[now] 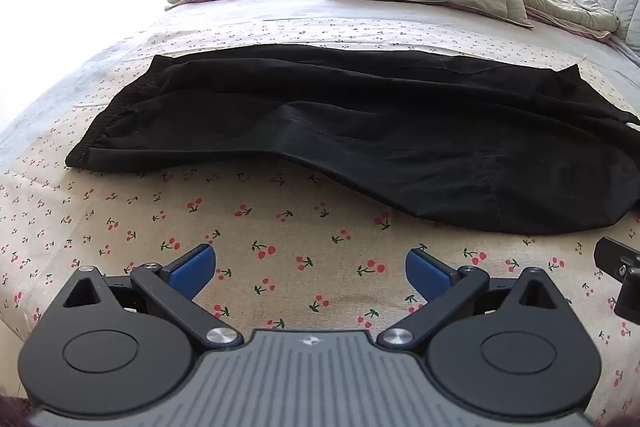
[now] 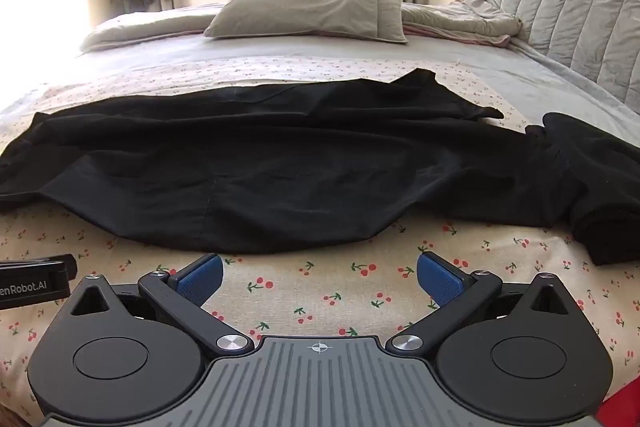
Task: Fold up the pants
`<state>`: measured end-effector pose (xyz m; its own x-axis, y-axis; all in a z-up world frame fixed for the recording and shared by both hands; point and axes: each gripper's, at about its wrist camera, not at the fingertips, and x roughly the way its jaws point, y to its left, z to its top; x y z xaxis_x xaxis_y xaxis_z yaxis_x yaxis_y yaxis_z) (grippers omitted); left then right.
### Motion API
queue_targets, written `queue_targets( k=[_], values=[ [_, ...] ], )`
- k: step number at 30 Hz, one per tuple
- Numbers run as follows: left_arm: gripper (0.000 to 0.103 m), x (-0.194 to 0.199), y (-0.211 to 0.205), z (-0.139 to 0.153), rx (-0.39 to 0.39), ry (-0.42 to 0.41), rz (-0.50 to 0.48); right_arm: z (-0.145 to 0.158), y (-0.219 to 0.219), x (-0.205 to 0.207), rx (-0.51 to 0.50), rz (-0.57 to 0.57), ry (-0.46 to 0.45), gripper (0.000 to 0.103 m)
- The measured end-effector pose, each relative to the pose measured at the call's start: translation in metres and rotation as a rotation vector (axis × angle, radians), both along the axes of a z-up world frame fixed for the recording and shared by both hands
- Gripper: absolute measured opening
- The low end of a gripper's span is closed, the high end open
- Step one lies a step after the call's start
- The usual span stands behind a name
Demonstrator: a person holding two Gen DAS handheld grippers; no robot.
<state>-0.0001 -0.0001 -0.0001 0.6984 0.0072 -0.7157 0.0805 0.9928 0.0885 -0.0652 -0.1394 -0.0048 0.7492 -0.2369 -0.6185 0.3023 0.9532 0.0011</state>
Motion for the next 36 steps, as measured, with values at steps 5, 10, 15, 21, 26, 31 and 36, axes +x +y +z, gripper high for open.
queue_targets(
  k=[5, 10, 15, 21, 26, 31, 36],
  values=[
    [0.103, -0.001, -0.003, -0.001, 0.018, -0.008, 0.0, 0.0, 0.0, 0.0, 0.01, 0.0, 0.001, 0.103],
    [0.103, -0.002, -0.009, -0.006, 0.019, -0.012, -0.001, -0.006, 0.006, 0.01, 0.008, -0.001, 0.003, 0.103],
    [0.103, -0.003, -0.006, -0.003, 0.012, -0.011, -0.011, -0.007, 0.006, 0.009, 0.016, 0.0, 0.001, 0.103],
    [0.103, -0.002, -0.006, -0.002, 0.014, -0.009, -0.013, -0.008, 0.001, 0.009, 0.025, -0.01, 0.023, 0.103],
    [0.103, -0.003, -0.005, -0.001, 0.015, -0.007, -0.013, -0.011, -0.003, 0.012, 0.062, -0.012, 0.052, 0.103],
    [0.103, -0.002, -0.005, -0.002, 0.018, -0.003, -0.011, -0.013, -0.002, 0.013, 0.065, -0.01, 0.061, 0.103],
    [0.103, -0.002, -0.005, -0.002, 0.022, -0.007, -0.01, -0.014, -0.001, 0.011, 0.059, -0.006, 0.058, 0.103]
  ],
)
